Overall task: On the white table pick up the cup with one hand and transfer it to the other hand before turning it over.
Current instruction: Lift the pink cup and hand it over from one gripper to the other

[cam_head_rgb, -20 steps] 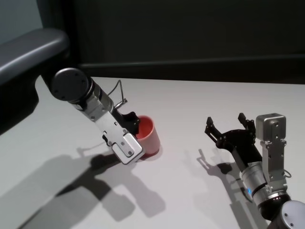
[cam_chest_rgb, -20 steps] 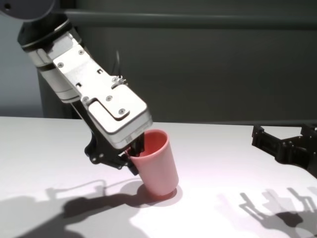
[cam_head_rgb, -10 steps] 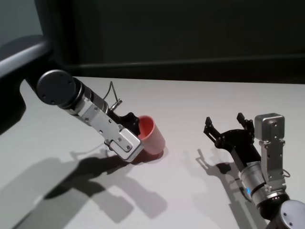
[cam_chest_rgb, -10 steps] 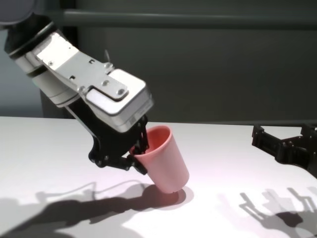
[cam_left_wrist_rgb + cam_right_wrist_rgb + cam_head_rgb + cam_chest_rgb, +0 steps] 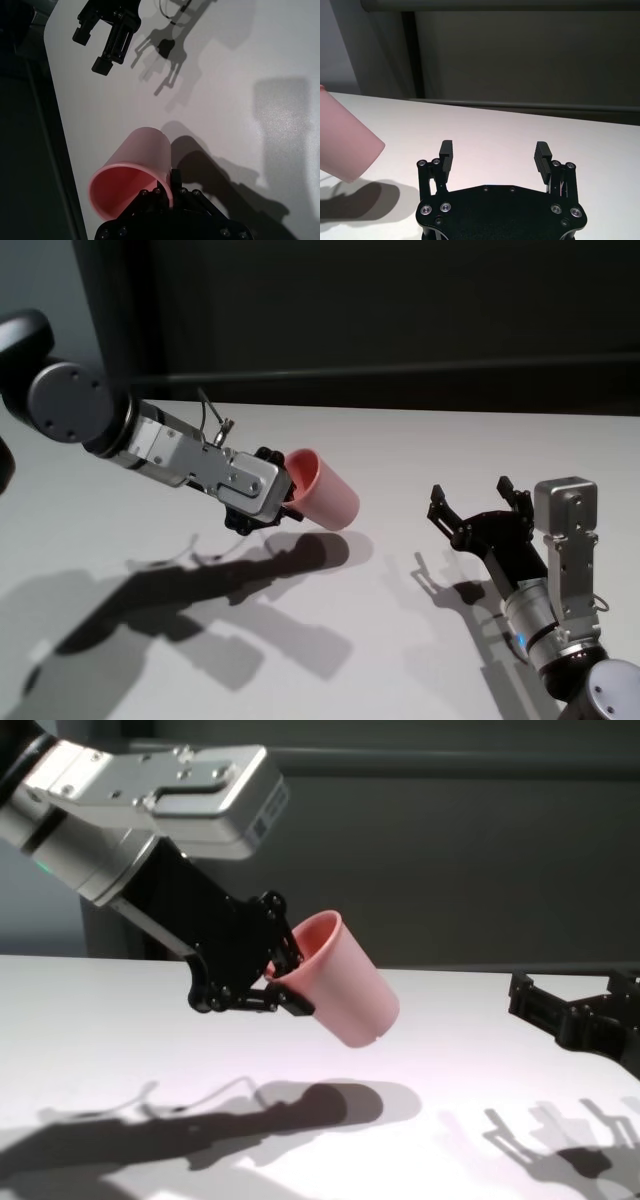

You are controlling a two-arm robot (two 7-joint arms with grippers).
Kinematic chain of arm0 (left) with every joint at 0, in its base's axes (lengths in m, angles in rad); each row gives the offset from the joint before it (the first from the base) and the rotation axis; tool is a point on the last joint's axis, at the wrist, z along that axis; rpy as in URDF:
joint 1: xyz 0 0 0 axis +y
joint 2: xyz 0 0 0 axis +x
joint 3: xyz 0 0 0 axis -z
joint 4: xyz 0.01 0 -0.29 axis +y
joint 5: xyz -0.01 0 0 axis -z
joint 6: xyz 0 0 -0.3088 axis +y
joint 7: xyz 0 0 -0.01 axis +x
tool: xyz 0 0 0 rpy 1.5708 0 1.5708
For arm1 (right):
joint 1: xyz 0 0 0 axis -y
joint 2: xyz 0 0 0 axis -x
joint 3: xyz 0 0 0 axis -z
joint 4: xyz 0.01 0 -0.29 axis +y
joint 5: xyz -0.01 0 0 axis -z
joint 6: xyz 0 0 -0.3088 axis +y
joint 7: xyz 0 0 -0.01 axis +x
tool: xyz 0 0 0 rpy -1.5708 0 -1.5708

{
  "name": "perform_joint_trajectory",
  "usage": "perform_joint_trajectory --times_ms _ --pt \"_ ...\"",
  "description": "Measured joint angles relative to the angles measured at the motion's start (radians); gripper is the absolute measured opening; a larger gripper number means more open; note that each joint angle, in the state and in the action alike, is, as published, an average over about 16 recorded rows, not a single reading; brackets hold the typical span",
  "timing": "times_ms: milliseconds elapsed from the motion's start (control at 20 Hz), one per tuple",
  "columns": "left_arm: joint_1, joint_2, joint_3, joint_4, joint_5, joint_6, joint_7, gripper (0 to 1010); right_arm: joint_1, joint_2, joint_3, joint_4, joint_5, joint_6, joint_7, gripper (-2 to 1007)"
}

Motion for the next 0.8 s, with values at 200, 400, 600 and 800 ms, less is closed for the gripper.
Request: perform_joint_trajectory --times_ms 200,400,600,800 --pt "0.031 0.008 -0.050 -0.004 -0.083 0.028 0.017 48 0.000 0.000 0.000 0.000 0.000 0.000 0.000 1001" --pt "0.068 0.012 -0.101 -0.011 -0.165 0.056 0.035 48 0.000 0.000 0.000 0.000 0.000 0.000 0.000 1001" --pt "0.110 0.010 -0.152 -0.019 -0.251 0.082 0.054 48 0.000 0.000 0.000 0.000 0.000 0.000 0.000 1001" --pt "0.153 0.001 -0.201 -0.024 -0.341 0.105 0.069 48 0.000 0.000 0.000 0.000 0.000 0.000 0.000 1001"
